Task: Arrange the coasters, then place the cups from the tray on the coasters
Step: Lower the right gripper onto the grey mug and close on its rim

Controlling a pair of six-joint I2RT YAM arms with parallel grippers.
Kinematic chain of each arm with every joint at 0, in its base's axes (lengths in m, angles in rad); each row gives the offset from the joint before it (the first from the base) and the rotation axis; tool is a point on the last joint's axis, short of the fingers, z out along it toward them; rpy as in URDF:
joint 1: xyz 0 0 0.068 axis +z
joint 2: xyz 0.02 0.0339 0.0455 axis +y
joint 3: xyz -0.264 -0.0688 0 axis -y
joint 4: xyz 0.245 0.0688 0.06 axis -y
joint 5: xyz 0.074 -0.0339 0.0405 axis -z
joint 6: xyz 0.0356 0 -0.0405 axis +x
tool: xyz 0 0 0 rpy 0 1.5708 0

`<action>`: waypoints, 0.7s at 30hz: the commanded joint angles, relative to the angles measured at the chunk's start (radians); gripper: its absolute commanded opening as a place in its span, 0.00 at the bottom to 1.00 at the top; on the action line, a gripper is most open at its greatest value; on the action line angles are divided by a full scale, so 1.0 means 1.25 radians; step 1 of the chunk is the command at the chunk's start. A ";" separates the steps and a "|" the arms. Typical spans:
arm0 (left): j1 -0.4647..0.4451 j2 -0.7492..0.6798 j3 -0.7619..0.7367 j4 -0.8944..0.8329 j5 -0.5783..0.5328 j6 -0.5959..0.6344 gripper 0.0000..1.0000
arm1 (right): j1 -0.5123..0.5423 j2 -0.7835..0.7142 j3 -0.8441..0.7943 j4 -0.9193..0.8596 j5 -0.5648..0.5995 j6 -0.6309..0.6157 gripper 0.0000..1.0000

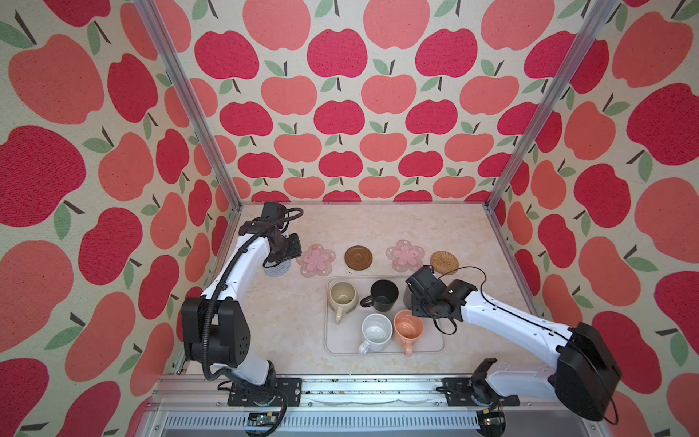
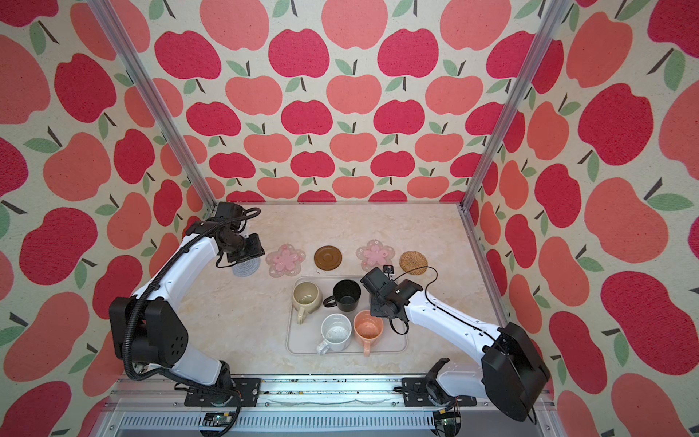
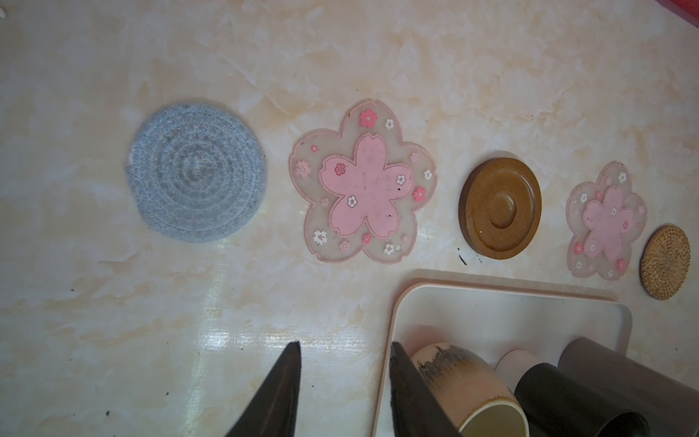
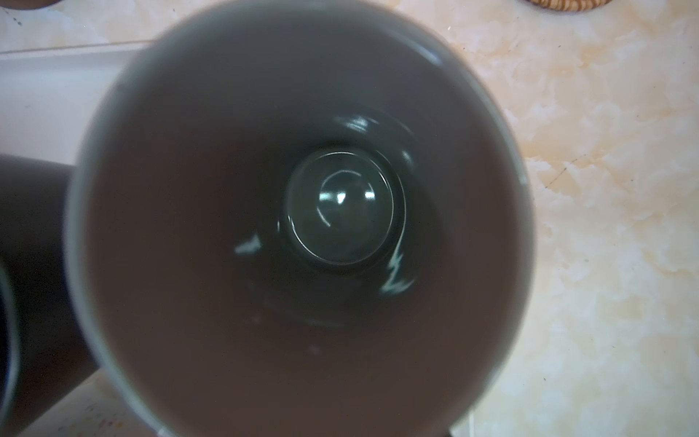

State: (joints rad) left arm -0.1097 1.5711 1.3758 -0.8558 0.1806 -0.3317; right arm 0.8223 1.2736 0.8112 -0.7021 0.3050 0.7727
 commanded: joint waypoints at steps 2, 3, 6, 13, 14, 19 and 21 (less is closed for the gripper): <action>-0.004 0.004 0.016 -0.014 -0.017 -0.016 0.41 | -0.006 0.004 -0.008 0.008 -0.015 -0.015 0.21; -0.004 0.005 0.015 -0.013 -0.017 -0.016 0.41 | -0.006 0.006 -0.006 0.006 -0.017 -0.017 0.21; -0.004 0.005 0.016 -0.011 -0.015 -0.016 0.41 | -0.006 0.010 0.005 -0.003 -0.016 -0.021 0.22; -0.005 -0.002 0.003 -0.007 -0.011 -0.016 0.41 | -0.006 0.011 0.024 -0.028 -0.010 -0.023 0.33; -0.005 -0.003 0.003 -0.008 -0.011 -0.015 0.41 | -0.006 0.011 0.024 -0.032 -0.008 -0.021 0.34; -0.004 -0.010 0.000 -0.009 -0.015 -0.012 0.41 | -0.009 0.010 0.041 -0.045 0.000 -0.032 0.34; -0.003 -0.010 -0.001 -0.007 -0.016 -0.012 0.41 | -0.011 0.011 0.046 -0.046 -0.002 -0.036 0.34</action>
State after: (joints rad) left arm -0.1097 1.5711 1.3754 -0.8558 0.1802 -0.3317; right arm 0.8154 1.2804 0.8349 -0.7227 0.2974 0.7490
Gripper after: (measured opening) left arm 0.410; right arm 0.339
